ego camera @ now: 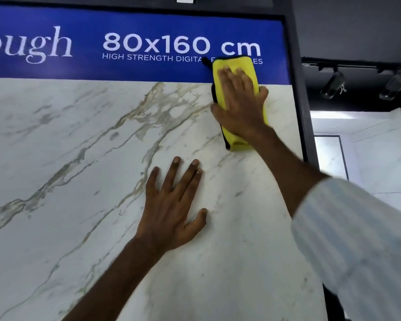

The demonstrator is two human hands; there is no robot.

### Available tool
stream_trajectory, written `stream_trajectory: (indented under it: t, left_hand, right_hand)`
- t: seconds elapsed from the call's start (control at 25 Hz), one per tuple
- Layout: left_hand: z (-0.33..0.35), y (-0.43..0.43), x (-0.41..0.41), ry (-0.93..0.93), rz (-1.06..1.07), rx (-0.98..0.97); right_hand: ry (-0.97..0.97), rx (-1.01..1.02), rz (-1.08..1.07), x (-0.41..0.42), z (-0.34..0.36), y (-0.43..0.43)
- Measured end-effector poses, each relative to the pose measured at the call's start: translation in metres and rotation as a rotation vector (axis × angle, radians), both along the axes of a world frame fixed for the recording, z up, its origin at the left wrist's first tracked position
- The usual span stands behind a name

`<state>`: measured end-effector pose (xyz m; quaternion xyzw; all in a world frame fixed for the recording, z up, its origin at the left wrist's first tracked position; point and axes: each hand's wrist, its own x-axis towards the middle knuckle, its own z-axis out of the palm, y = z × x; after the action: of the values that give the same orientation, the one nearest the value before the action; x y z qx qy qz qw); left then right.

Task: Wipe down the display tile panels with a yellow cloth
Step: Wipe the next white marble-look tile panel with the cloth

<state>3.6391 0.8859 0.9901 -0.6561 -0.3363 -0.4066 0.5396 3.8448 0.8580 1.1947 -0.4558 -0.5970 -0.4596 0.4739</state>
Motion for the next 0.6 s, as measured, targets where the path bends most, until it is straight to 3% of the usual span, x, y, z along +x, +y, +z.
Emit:
stream_trajectory:
  t: [0.08,0.16,0.4,0.48,0.6]
  left_hand:
    - [0.002,0.0,-0.001,0.004,-0.005,-0.003]
    - [0.003,-0.002,0.0,0.011,-0.017,-0.006]
    - [-0.059,-0.014,-0.038,-0.037,-0.166,-0.054]
    - [-0.084,-0.015,-0.054,0.005,-0.074,-0.066]
    - [-0.1,-0.005,-0.065,0.05,0.03,-0.05]
  right_hand:
    - [0.03,-0.015,0.002,-0.005,0.021,0.002]
    - [-0.012,0.048,0.001,-0.005,-0.003,0.004]
    - [-0.104,0.156,-0.012,-0.013,-0.233,0.001]
    - [-0.116,0.147,0.008,-0.014,-0.21,0.001]
    - [-0.112,0.11,-0.021,-0.03,-0.123,0.0]
